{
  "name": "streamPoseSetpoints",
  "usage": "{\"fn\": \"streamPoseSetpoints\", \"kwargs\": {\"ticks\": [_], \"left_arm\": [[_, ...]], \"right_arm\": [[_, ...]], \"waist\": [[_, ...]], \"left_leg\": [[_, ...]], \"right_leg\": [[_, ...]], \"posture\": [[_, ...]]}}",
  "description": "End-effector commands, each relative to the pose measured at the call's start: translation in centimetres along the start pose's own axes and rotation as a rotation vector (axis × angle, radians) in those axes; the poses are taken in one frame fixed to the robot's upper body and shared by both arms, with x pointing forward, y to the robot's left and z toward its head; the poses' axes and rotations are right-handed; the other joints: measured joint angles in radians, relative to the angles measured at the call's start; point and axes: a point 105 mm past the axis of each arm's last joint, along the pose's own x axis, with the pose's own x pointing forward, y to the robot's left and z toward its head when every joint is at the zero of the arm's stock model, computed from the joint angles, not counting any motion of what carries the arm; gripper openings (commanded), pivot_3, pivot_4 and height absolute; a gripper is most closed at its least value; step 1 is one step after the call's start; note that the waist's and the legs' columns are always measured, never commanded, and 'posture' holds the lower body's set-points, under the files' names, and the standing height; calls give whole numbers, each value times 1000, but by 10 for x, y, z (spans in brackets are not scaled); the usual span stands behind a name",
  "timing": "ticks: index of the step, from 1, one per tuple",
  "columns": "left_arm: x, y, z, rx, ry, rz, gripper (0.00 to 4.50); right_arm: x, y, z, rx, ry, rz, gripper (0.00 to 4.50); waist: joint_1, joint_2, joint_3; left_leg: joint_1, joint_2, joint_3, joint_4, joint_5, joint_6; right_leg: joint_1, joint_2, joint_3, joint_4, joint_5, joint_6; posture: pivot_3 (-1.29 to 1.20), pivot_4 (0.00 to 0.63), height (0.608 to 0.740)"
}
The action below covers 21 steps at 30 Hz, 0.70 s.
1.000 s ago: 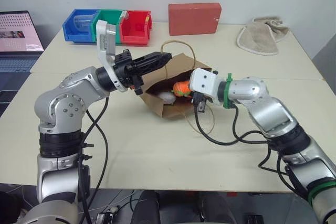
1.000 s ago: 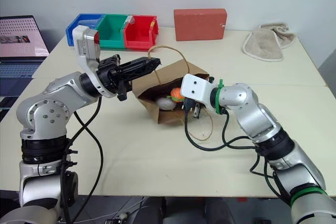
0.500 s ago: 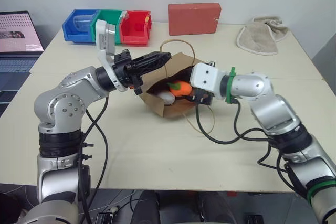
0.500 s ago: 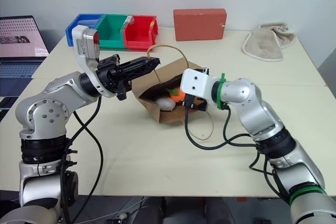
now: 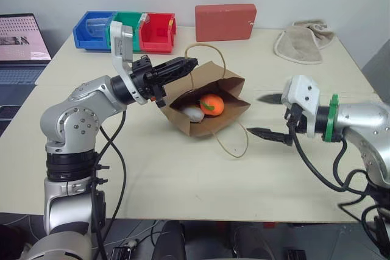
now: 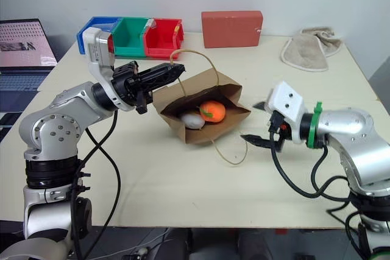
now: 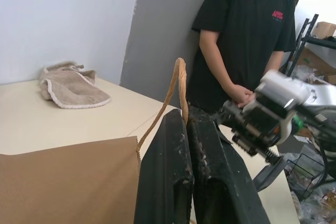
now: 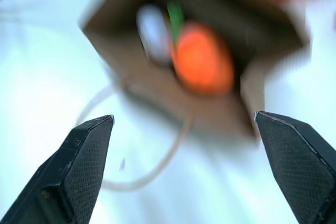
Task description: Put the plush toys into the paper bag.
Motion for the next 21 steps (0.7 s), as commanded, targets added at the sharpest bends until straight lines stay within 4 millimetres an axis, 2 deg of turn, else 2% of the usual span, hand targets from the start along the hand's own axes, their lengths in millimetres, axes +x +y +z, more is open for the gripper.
{"fn": "streamPoseSetpoints", "kwargs": {"ticks": [1,4,8,11,15,21], "left_arm": [[0,-4,13,51,-31,-9,0],[0,-3,14,55,-30,-6,0],[0,-2,14,60,-27,-4,0],[0,-2,14,62,-26,-2,0],[0,-2,14,67,-22,3,0],[-3,0,16,73,-23,15,0]], "right_arm": [[6,-1,-4,47,-14,-47,4489],[31,0,-27,211,-1,-64,4489],[48,6,-31,327,-22,-37,4489],[57,10,-33,376,-21,-11,3937],[59,10,-34,384,-20,-2,2460],[45,16,-15,467,-95,77,227]], "waist": [[-7,0,0],[-13,-1,-1],[-11,-1,0],[-8,-1,0],[-6,-1,0],[-5,-1,0]], "left_leg": [[0,0,1,0,0,0],[1,0,2,0,0,0],[2,0,2,0,0,0],[1,0,2,0,0,0],[1,0,1,-1,0,0],[1,0,1,-1,0,0]], "right_leg": [[0,0,1,0,0,0],[0,1,2,0,0,0],[1,1,2,0,0,0],[0,1,2,0,0,0],[0,1,2,0,0,0],[0,1,2,0,0,0]], "posture": [[0,150,740],[0,150,740],[0,150,740],[0,150,740],[0,150,740],[0,150,740]]}}
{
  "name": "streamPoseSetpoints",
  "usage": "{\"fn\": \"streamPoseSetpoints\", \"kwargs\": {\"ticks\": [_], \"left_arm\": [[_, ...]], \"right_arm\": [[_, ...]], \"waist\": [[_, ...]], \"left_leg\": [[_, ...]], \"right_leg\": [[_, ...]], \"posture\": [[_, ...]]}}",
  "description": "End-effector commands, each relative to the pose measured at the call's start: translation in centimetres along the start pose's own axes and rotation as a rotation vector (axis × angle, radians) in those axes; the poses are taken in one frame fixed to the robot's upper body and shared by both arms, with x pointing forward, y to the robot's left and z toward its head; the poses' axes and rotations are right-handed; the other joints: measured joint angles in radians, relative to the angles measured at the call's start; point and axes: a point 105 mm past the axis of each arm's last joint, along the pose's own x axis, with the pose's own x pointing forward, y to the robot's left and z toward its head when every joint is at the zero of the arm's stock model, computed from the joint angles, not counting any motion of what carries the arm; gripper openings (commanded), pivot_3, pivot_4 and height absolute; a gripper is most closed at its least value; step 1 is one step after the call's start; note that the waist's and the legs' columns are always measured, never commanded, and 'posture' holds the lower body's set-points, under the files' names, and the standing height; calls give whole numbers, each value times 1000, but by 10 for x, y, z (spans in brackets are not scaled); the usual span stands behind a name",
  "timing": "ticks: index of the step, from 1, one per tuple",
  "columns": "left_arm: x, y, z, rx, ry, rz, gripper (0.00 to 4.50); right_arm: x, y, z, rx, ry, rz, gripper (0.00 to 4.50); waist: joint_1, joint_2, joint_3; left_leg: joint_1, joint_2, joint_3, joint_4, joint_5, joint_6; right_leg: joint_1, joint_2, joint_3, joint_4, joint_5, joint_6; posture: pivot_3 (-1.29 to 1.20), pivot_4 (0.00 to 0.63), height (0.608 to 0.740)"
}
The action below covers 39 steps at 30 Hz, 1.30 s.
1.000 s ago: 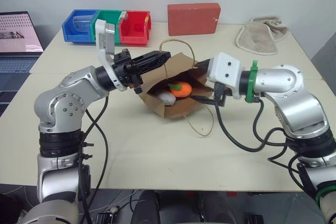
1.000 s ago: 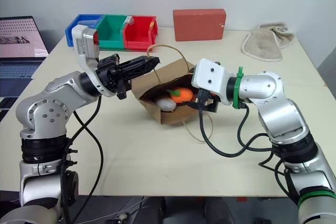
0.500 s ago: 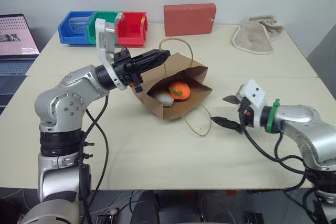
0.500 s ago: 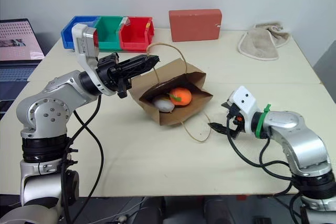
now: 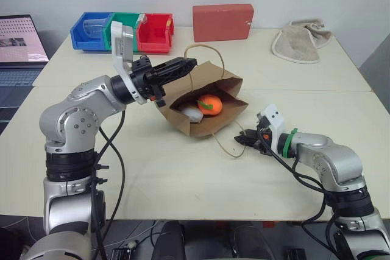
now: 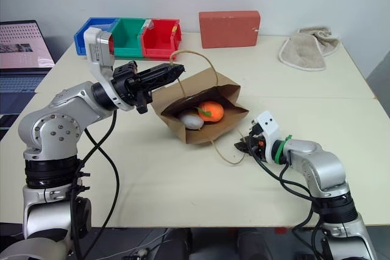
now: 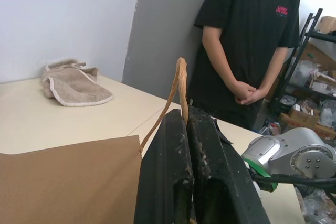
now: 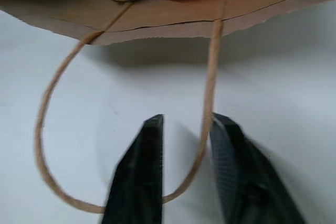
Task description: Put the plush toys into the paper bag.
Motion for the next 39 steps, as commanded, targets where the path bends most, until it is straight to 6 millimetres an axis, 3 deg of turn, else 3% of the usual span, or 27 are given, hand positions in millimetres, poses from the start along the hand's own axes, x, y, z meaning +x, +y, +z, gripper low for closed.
{"fn": "streamPoseSetpoints", "kwargs": {"ticks": [1,3,10,14,17,25,29,34,39], "left_arm": [[-2,-2,17,61,-38,0,0],[-2,-1,19,63,-43,2,0],[7,3,31,68,-87,5,0],[12,7,31,64,-92,4,0],[20,12,21,61,-60,-2,0],[26,25,7,65,-25,26,0],[23,26,6,66,-5,32,880],[22,29,21,92,-58,53,2437],[21,22,24,100,-47,3,3990]], "right_arm": [[-16,12,27,-3,-91,57,42],[-23,16,34,13,-115,79,42],[-79,25,91,13,-242,145,42],[-91,22,109,38,-272,142,42],[-93,15,121,64,-292,111,42],[-77,0,122,121,-294,27,42],[-80,5,128,83,-318,29,909],[-90,7,137,38,-341,15,2703],[-107,11,138,-29,-306,33,4497]], "waist": [[0,0,0],[1,0,0],[3,0,0],[2,0,0],[1,0,0],[2,0,0],[1,0,0],[2,1,0],[2,1,1]], "left_leg": [[0,0,0,0,0,0],[0,0,0,0,0,0],[0,0,0,0,0,0],[0,0,0,-1,0,0],[-1,0,1,-1,0,0],[-4,0,0,-2,0,0],[-5,0,0,-2,0,0],[-5,0,0,-2,0,0],[-5,0,0,-2,0,0]], "right_leg": [[0,0,0,0,0,0],[0,0,0,0,0,0],[0,0,0,-1,0,0],[0,0,-1,-1,0,0],[-1,0,0,-1,0,0],[-4,0,0,-1,0,0],[-4,0,-1,-1,0,0],[-4,0,-1,-1,0,0],[-4,0,-1,-2,0,0]], "posture": [[0,150,740],[0,150,740],[0,150,740],[0,150,740],[0,150,740],[0,150,740],[0,150,740],[0,150,740],[0,150,740]]}}
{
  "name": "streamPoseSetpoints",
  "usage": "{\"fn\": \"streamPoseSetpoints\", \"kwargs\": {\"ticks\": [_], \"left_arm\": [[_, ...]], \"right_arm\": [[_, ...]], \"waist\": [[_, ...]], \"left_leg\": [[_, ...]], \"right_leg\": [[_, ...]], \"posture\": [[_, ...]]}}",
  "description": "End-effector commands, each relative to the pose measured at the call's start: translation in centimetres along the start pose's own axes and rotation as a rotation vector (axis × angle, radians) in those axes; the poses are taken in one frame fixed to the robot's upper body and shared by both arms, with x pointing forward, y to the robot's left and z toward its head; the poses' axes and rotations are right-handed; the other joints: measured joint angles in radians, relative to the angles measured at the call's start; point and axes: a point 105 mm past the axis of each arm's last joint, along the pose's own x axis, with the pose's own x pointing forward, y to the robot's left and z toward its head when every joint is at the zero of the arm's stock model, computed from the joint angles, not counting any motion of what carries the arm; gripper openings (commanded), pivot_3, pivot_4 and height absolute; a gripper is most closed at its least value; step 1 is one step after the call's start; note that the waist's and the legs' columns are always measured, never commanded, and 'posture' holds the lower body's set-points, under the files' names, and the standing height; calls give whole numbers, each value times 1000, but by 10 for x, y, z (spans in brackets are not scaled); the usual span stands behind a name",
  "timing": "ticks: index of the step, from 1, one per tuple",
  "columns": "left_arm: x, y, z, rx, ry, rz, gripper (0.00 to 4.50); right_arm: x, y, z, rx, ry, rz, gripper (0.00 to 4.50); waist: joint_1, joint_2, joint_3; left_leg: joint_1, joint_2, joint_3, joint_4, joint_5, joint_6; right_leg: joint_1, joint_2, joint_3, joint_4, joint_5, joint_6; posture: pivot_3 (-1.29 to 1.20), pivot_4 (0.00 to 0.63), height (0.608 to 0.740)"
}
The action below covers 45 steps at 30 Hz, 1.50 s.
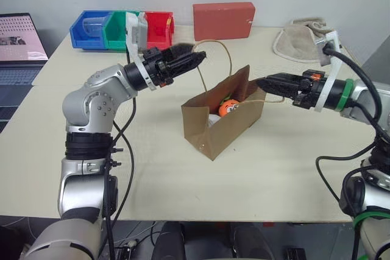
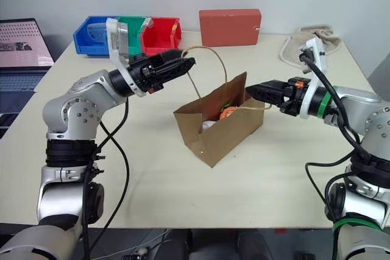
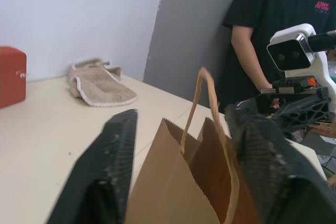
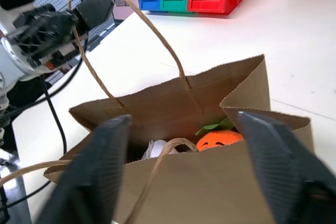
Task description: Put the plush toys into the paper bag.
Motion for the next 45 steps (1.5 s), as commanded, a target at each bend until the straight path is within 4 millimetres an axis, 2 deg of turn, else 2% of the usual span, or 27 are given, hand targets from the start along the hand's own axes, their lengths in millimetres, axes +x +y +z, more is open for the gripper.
{"fn": "streamPoseSetpoints", "kwargs": {"ticks": [1,2,7,9,11,14,16,20,23,25,29,45], "left_arm": [[-7,-9,18,52,-26,-48,4306],[-12,-9,20,52,-23,-44,4429],[-29,-8,19,67,15,-7,4429],[-46,-14,12,65,71,-6,4429],[-61,-29,-3,35,142,-40,4429],[-71,-46,-25,-10,218,-81,4429],[-75,-50,-37,-13,255,-75,4429],[-69,-56,-67,8,313,-75,4429],[-65,-56,-74,30,324,-78,4429],[-63,-54,-85,63,357,-71,4429],[-57,-58,-83,57,318,-79,4429],[-51,-78,-92,102,330,-88,4429]], "right_arm": [[-17,14,17,-114,-29,48,4500],[-22,15,19,-138,-22,51,4500],[-37,21,24,-218,-24,79,4500],[-50,21,28,-276,-33,72,4500],[-63,17,24,-334,8,40,4500],[-72,13,15,-383,77,14,4500],[-75,12,9,-402,113,11,4500],[-73,20,-14,-421,198,62,4500],[-72,23,-21,-437,225,85,4500],[-65,37,-38,-473,287,152,4500],[-57,47,-56,-493,334,205,4500],[-51,51,-62,-477,317,271,4500]], "waist": [[0,0,0],[0,0,0],[-3,0,0],[-3,0,0],[-3,0,0],[0,0,0],[4,0,0],[8,0,0],[8,0,0],[8,0,0],[9,0,0],[10,0,0]], "left_leg": [[0,0,0,0,0,0],[0,0,0,-1,0,0],[0,1,0,-1,0,0],[0,1,0,-1,0,0],[0,1,1,-2,0,0],[-1,1,1,-3,-1,0],[-1,1,1,-2,0,0],[-1,1,1,0,0,0],[-1,1,3,1,0,0],[-1,1,3,1,0,0],[-1,1,2,0,0,0],[-1,1,2,1,0,0]], "right_leg": [[0,0,0,-1,0,0],[0,0,0,-1,0,0],[0,0,0,-3,0,0],[0,0,0,-4,0,0],[0,-1,1,-5,0,0],[0,-1,0,-7,0,0],[1,-1,0,-8,0,0],[3,-1,0,-12,0,0],[4,-1,2,-13,0,0],[4,-1,2,-12,0,0],[3,0,2,-12,0,0],[4,0,2,-12,1,2]], "posture": [[0,150,740],[0,150,740],[0,150,740],[0,150,740],[0,150,740],[0,150,740],[0,150,740],[0,150,740],[0,150,740],[0,150,740],[0,150,740],[0,150,740]]}}
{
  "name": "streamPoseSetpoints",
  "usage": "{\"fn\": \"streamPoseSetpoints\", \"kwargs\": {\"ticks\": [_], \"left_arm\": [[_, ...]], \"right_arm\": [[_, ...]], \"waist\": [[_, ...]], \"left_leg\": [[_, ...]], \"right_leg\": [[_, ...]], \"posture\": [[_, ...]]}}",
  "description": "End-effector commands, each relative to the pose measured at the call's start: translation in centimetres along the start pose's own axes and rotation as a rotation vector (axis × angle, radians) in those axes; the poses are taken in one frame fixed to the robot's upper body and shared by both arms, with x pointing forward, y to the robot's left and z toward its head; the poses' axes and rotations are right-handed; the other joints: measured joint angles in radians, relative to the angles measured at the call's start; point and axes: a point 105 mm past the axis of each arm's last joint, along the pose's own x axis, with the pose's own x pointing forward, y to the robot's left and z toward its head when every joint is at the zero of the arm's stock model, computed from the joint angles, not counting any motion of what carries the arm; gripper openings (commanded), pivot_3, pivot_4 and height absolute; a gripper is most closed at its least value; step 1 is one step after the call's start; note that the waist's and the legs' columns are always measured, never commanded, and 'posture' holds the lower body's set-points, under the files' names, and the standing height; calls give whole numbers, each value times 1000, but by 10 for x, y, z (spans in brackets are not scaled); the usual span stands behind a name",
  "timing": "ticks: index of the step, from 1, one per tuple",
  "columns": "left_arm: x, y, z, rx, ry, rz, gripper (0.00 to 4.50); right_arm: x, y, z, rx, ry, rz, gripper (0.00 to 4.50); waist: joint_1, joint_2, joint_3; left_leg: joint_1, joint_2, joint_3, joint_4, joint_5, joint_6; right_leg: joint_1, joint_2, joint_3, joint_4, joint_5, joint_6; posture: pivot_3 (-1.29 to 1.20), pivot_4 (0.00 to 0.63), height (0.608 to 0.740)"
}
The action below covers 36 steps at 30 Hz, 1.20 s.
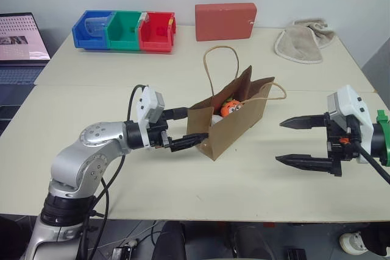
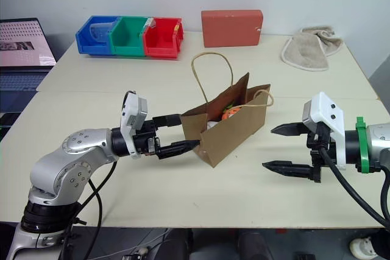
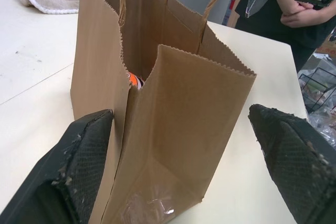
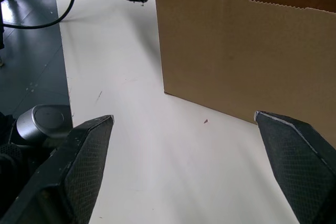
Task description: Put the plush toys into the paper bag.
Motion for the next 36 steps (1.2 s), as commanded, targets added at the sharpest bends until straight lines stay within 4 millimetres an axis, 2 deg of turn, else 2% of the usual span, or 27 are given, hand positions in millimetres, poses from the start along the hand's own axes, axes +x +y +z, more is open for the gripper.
{"fn": "streamPoseSetpoints", "kwargs": {"ticks": [1,4,10,19,20,21,23,33,36], "left_arm": [[5,-7,7,75,-6,-11,4429],[12,-11,5,89,-8,-13,4429],[24,1,-3,118,-14,80,4429],[43,9,2,150,-97,147,4429],[44,10,4,147,-117,156,4045],[46,8,7,174,-129,149,3890],[47,4,7,192,-137,119,3274],[46,21,1,192,-102,54,61],[47,27,2,221,-94,0,25]], "right_arm": [[1,1,6,-34,-20,13,4500],[3,1,7,-33,-21,17,4500],[4,1,7,-31,-23,13,4500],[0,-10,4,-40,-11,-78,4500],[0,-10,3,-40,-9,-81,4500],[0,-11,3,-40,-10,-88,4500],[-1,-12,3,-43,-14,-107,4500],[-21,-20,-7,-79,-4,-296,4500],[-28,-22,-9,-95,-20,-357,4500]], "waist": [[1,0,0],[1,0,0],[7,0,0],[14,0,0],[15,0,0],[16,0,0],[16,0,0],[17,0,-1],[17,0,-1]], "left_leg": [[0,0,0,0,0,0],[0,0,0,0,0,0],[0,0,0,0,0,0],[0,0,0,1,0,0],[0,-1,0,1,0,0],[0,0,0,1,0,0],[0,0,0,1,0,0],[0,-1,-1,2,0,0],[0,-1,0,3,0,0]], "right_leg": [[0,0,0,0,0,0],[0,0,0,0,0,0],[0,0,0,0,0,0],[1,0,0,0,1,1],[1,0,0,0,1,1],[1,0,0,0,1,1],[1,0,0,0,1,1],[1,0,0,0,1,1],[2,0,0,0,1,1]], "posture": [[0,150,740],[0,150,740],[0,150,740],[0,150,740],[0,150,740],[0,150,740],[0,150,740],[0,150,740],[0,150,740]]}}
